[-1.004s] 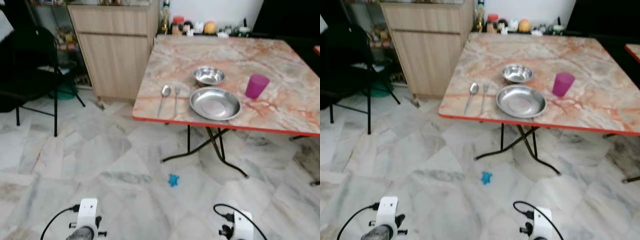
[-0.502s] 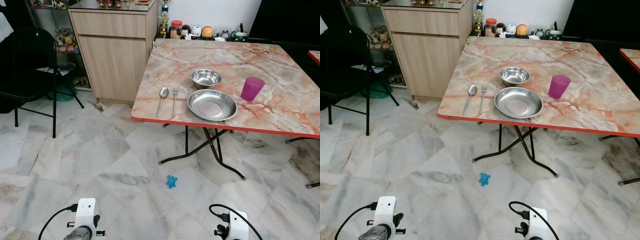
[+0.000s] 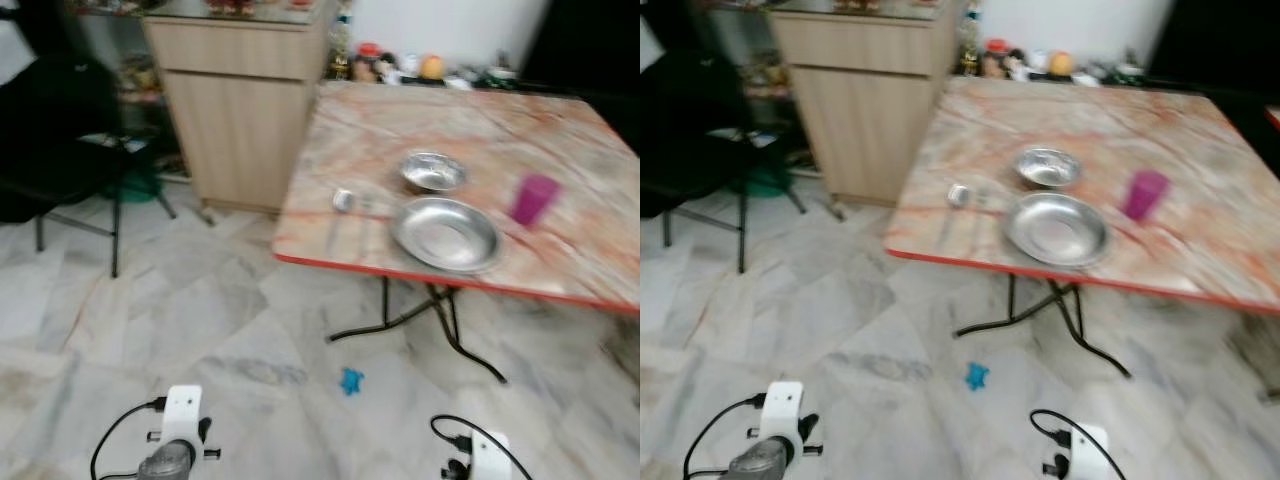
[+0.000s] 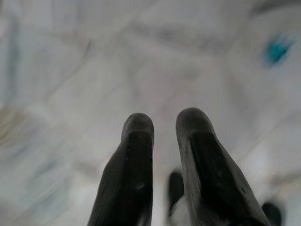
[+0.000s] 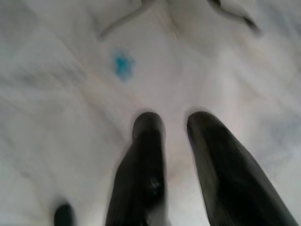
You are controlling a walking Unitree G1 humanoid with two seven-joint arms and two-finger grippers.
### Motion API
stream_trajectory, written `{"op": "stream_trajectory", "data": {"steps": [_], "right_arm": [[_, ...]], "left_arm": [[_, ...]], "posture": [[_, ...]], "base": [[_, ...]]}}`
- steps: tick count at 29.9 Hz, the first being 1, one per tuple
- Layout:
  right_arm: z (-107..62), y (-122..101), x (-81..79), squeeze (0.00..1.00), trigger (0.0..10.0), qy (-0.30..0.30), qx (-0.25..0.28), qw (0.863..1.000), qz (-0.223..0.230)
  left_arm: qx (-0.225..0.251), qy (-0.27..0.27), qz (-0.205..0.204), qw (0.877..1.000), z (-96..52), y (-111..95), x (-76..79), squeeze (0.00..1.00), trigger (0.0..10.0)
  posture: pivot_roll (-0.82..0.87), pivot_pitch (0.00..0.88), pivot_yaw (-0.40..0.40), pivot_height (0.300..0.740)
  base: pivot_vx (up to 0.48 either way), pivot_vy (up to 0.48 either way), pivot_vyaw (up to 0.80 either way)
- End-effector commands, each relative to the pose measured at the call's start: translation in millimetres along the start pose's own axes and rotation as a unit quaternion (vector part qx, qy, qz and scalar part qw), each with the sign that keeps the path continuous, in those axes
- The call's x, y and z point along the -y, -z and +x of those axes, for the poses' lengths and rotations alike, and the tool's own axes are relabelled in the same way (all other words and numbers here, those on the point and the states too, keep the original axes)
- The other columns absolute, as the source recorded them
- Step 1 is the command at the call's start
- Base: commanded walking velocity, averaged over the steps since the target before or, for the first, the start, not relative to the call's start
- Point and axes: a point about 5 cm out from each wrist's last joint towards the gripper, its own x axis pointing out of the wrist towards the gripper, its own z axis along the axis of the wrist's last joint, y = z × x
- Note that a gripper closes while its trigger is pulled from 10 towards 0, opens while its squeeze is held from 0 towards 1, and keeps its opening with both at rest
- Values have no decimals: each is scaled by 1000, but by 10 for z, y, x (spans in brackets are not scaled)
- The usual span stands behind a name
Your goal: Setting the table
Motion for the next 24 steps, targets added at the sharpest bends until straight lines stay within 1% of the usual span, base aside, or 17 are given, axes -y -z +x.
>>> {"op": "stream_trajectory", "data": {"steps": [1,5,16,21,24], "right_arm": [[-36,83,169,0,10000,23,-14,1000,1],[-36,83,169,0,10000,23,-14,1000,0],[-38,78,171,0,10000,25,-8,1000,2],[-40,43,166,0,10000,17,12,1000,-4],[-42,27,163,0,10000,15,24,1000,0]], "left_arm": [[16,19,-6,1000,25,-104,151,0,10000],[17,18,-7,1000,25,-104,150,0,10000],[16,20,-6,1000,22,-93,152,0,10000],[15,21,-4,1000,19,-79,154,0,10000],[14,21,-1,1000,16,-68,156,0,10000]], "posture": [[151,0,-45,740],[150,0,-45,740],[148,0,-49,740],[138,0,-50,740],[130,0,-49,740]], "base": [[274,0,0],[257,0,0],[0,0,0],[0,0,0],[0,0,0]]}}
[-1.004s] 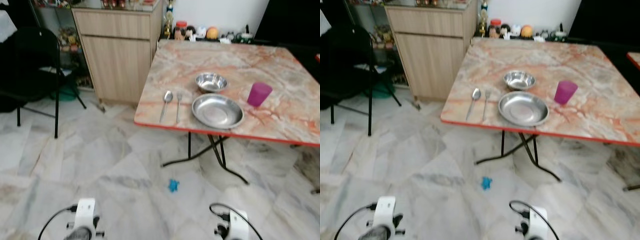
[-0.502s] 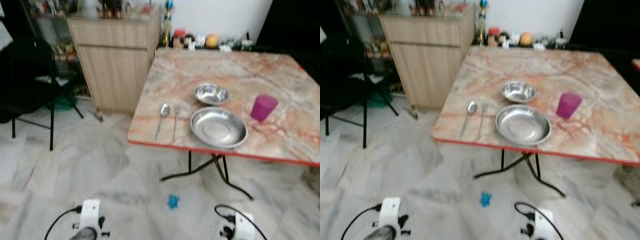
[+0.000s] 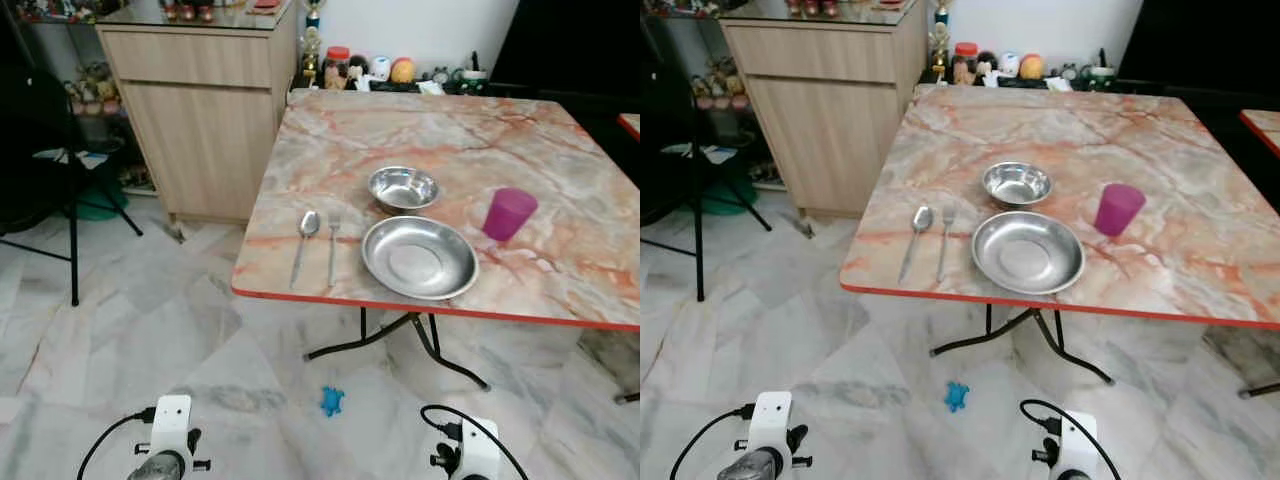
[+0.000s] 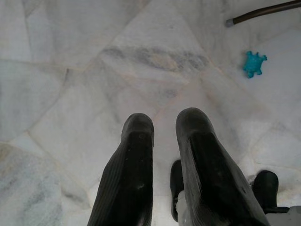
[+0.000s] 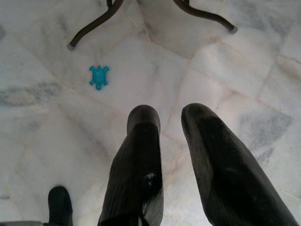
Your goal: Setting the table
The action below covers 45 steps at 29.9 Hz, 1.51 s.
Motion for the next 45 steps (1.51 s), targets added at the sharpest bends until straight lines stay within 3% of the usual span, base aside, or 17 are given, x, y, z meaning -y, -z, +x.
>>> {"op": "stream_trajectory", "data": {"steps": [1,13,14,16,17,30,37,42,43,45], "right_arm": [[-2,-18,17,0,10000,2,10,1000,5],[-14,-102,31,0,10000,14,60,998,-3],[-23,-159,54,0,10000,16,86,996,-8],[-151,-425,167,0,10000,24,219,974,-45],[-207,-498,192,0,10000,28,253,965,-60],[-321,-535,380,0,10000,57,288,955,-43],[-497,-798,464,0,10000,73,353,932,-19],[-553,-953,436,0,10000,62,382,922,-12],[-597,-1128,362,0,10000,48,410,911,-10],[-615,-1274,331,0,10000,44,428,903,-8]], "left_arm": [[-7,2,3,1000,-14,59,1,0,10000],[-9,-2,6,1000,-24,87,-18,0,10000],[-10,-2,7,1000,-24,88,-17,0,10000],[-10,-2,8,1000,-23,87,-16,0,10000],[-10,-2,8,1000,-23,85,-15,0,10000],[-7,-5,8,1000,-17,63,-31,0,10000],[-6,-3,12,1000,-15,54,-30,0,10000],[-6,-3,13,1000,-15,51,-32,0,10000],[-5,-3,14,1000,-14,46,-34,0,10000],[-5,-3,14,1000,-13,43,-32,0,10000]], "posture": [[130,0,-49,740],[106,0,-54,740],[105,0,-55,740],[106,0,-57,740],[105,0,-56,740],[98,0,-52,740],[84,0,-44,740],[83,0,-42,740],[86,0,-41,740],[87,0,-40,740]], "base": [[0,0,0],[0,0,0],[0,0,0],[0,0,0],[0,0,0],[0,0,0],[0,0,0],[0,0,0],[0,0,0],[0,0,0]]}}
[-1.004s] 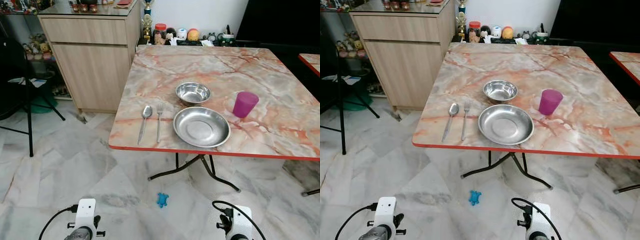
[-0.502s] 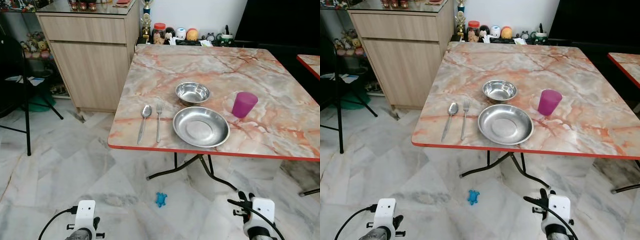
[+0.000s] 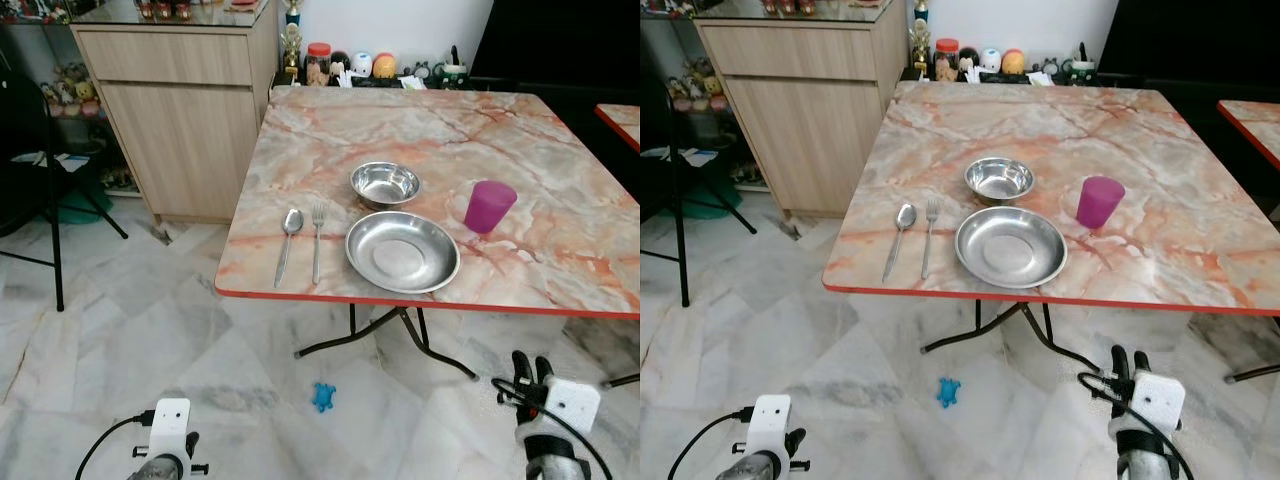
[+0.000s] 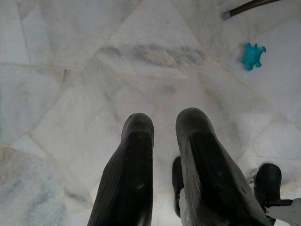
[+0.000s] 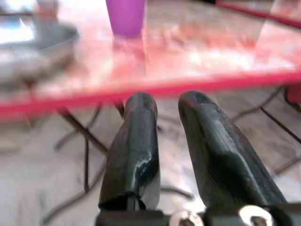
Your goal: Setting the table
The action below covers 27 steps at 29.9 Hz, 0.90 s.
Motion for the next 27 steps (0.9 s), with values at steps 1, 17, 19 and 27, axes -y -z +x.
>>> {"op": "stream_trajectory", "data": {"steps": [1,17,19,27], "right_arm": [[93,-137,-30,0,10000,-4,24,1000,6],[523,-482,-352,0,10000,-49,44,997,48],[533,-513,-370,0,10000,-49,46,996,53],[550,-542,-420,0,10000,-58,46,996,52]], "left_arm": [[-2,0,6,1000,-2,12,-4,0,10000],[-1,-5,-3,1000,-5,18,-2,0,10000],[-2,-3,-1,1000,-5,21,-2,0,10000],[-2,0,6,1000,-4,18,7,0,10000]], "posture": [[87,0,-40,740],[113,0,-54,740],[110,0,-53,740],[112,0,-56,740]], "base": [[0,0,0],[0,0,0],[0,0,0],[30,0,0]]}}
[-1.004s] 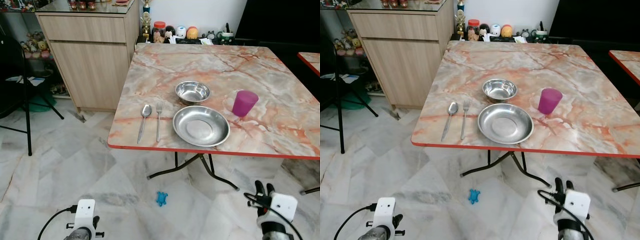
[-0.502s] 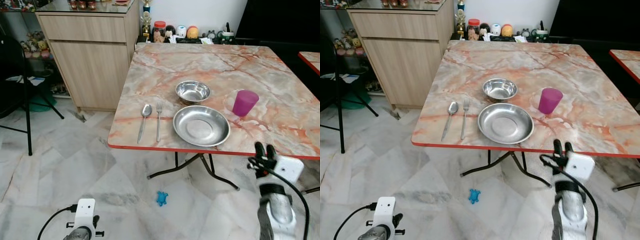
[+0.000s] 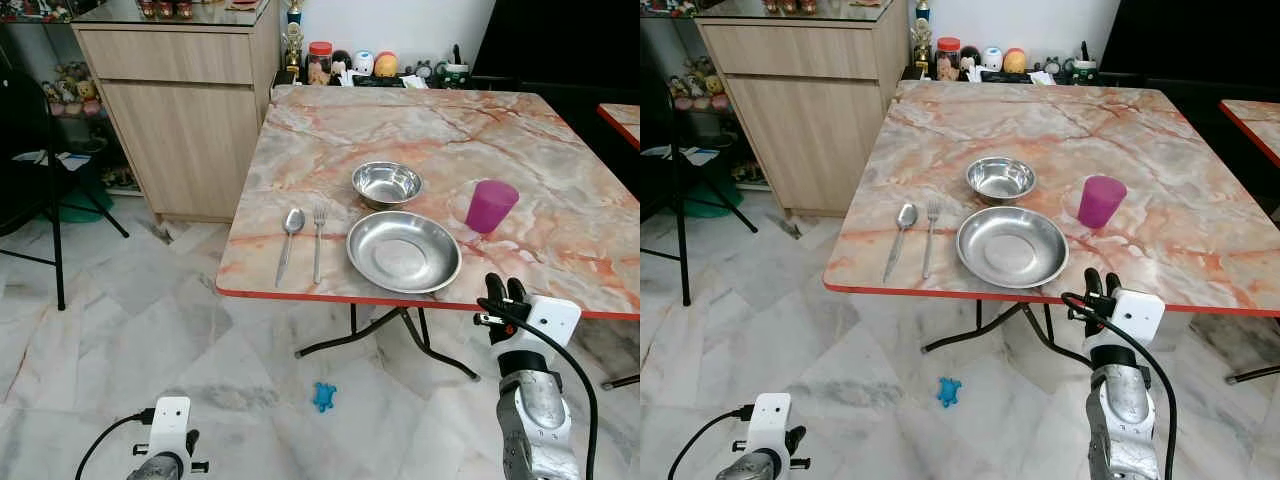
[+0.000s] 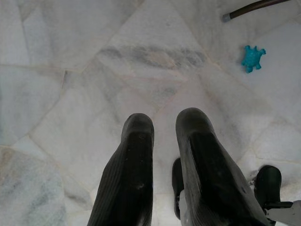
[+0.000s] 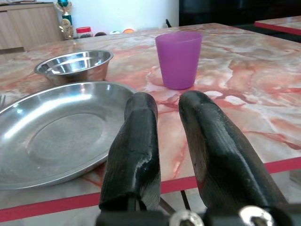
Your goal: Setting the table
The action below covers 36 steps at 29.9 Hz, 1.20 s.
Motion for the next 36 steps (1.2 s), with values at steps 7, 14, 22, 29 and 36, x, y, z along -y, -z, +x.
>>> {"op": "stream_trajectory", "data": {"steps": [7,14,22,29,36], "right_arm": [[75,-100,-73,0,10000,-12,14,1000,11],[102,-111,-93,0,10000,-14,15,1000,8],[98,-129,-125,0,10000,-18,21,1000,10],[49,-94,-99,0,10000,-8,10,1000,15],[-3,-87,-126,0,10000,-8,9,1000,18]], "left_arm": [[-6,2,4,1000,-8,39,18,0,10000],[-6,4,2,1000,-8,41,33,0,10000],[-3,6,1,1000,-6,30,43,0,10000],[-3,3,-1,1000,-10,42,35,0,10000],[-4,0,-2,1000,-10,43,18,0,10000]], "posture": [[117,0,-61,740],[123,0,-66,740],[119,0,-65,740],[116,0,-61,740],[115,0,-56,740]], "base": [[298,0,0],[333,0,0],[350,0,0],[0,0,-196],[0,0,-547]]}}
